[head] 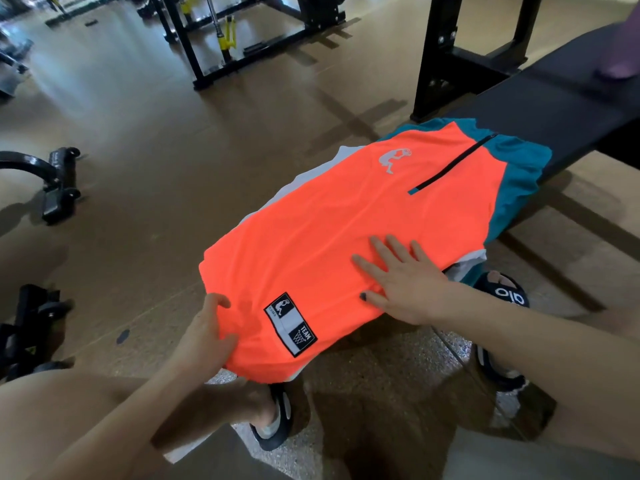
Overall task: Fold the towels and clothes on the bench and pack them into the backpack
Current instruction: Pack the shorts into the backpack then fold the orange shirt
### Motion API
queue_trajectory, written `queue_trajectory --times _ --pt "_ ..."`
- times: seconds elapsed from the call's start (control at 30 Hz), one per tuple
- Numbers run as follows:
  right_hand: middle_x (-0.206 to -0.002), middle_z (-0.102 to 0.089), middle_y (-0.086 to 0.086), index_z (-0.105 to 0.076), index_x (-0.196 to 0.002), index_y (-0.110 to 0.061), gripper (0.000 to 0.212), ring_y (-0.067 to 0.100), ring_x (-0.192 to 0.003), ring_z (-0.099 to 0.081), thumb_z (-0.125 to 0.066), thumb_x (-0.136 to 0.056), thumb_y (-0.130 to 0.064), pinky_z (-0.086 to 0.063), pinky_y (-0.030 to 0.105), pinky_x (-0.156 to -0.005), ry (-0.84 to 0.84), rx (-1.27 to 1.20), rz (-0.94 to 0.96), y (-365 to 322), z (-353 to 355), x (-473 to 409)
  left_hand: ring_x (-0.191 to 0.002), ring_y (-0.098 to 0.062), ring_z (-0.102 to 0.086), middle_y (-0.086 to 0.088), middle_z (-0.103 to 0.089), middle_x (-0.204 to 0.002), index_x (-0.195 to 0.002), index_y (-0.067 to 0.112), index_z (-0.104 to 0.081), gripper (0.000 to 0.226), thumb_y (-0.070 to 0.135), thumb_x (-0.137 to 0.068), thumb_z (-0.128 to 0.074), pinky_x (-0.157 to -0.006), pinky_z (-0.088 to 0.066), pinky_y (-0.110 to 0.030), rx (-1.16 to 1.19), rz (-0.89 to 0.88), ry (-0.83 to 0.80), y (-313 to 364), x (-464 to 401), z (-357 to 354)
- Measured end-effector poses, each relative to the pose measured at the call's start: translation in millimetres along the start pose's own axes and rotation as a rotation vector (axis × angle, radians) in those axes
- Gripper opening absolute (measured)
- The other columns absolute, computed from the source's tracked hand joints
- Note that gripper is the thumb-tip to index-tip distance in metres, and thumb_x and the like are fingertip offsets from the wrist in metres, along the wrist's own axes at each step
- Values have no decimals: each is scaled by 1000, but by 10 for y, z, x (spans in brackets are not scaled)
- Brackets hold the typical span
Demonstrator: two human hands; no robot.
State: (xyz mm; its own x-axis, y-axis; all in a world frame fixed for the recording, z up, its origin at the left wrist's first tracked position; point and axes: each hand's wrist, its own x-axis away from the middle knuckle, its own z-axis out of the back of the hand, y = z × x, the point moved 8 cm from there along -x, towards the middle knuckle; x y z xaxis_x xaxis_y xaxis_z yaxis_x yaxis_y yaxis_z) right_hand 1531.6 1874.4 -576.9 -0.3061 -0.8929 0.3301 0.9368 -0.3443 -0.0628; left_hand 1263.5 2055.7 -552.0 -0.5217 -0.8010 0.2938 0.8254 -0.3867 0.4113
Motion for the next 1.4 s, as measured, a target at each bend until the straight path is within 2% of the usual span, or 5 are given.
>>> queue_trajectory --times 0.2,0.3,0.8,1.2,1.4 --pt "-167 -2 9 -5 -159 -36 71 30 -153 -4 -31 -98 -63 -17 51 -121 134 -140 -160 535 252 179 -100 -43 -59 -23 -50 -125 -136 11 -53 63 28 -80 -75 -79 -55 -50 -588 -421 330 811 10 -24" --pt "-163 -12 11 -10 -158 -31 74 33 -149 -14 -40 -96 -59 -27 54 -116 97 -209 -346 1076 197 268 -112 -37 -52 -16 -50 -129 -136 17 -48 71 59 -81 -67 -96 -50 -47 -543 -621 158 1550 85 -540" --pt "-93 -69 26 -63 -85 -6 5 30 -80 -69 -65 -81 -7 -61 41 -76 318 -1449 -726 2064 -171 471 -48 -26 -55 -7 -57 -70 -76 15 -59 31 21 -58 -83 -37 -27 -27 -875 -1064 133 2447 454 -1389" --pt "-117 -51 10 -41 -124 -11 39 21 -91 -51 -60 -93 -28 -44 34 -69 352 -851 -647 2099 174 700 -55 -25 -61 -2 -59 -72 -91 21 -53 28 45 -81 -64 -41 -38 -31 -787 -1224 141 2625 516 -1343" --pt "-154 -22 18 -10 -156 -28 69 39 -134 -37 -45 -99 -45 -42 52 -104 304 -683 -700 2250 99 435 -49 -24 -61 0 -56 -71 -94 19 -49 25 37 -82 -61 -33 -39 -31 -807 -1198 44 2485 219 -1334"
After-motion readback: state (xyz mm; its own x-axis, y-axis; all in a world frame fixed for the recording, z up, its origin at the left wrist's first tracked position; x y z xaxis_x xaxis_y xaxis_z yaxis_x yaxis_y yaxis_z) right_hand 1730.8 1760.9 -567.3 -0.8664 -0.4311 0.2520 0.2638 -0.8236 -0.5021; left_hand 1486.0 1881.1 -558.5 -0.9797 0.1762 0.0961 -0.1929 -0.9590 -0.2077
